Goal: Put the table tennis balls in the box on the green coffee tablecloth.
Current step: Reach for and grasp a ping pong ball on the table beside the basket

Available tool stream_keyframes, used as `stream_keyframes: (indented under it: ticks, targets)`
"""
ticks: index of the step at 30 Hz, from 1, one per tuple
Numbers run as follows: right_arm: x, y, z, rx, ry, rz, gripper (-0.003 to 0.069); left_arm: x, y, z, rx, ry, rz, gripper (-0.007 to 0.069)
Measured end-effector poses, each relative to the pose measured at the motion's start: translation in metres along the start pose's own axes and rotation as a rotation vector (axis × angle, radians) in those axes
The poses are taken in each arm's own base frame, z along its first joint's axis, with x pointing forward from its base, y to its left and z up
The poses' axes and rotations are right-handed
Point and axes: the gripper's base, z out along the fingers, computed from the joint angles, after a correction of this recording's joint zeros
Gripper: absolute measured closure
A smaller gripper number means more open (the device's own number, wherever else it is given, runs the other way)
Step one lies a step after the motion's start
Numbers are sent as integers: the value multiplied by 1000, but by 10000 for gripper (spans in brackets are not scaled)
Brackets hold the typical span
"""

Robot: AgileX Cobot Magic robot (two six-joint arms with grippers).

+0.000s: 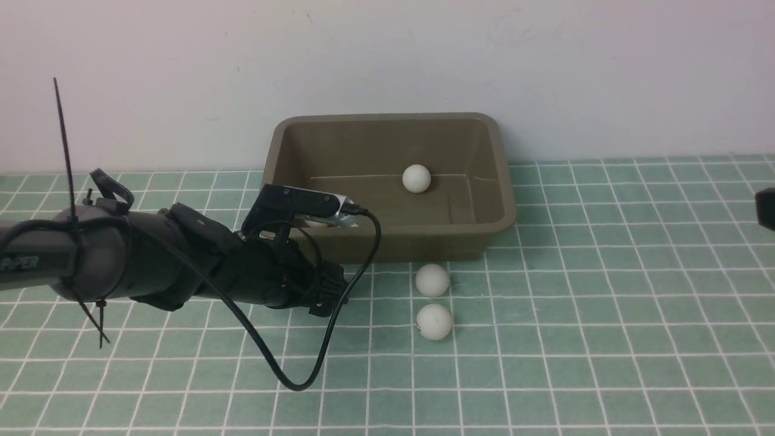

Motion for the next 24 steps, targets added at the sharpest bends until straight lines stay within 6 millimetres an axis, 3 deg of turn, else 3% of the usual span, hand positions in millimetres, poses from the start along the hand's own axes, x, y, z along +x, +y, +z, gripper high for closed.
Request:
stream_keyframes:
  ticks: [10,13,18,24]
  targets:
    - [0,0,0,0,0,0,333,-4,2,13,0,7,11,83]
    - [0,0,0,0,0,0,333,-6,2,14,1,1,13,126]
    - [0,0,0,0,0,0,333,-5,2,15,2,7,19,290]
    - [0,0,0,0,0,0,333,-4,1,15,13,11,65,291]
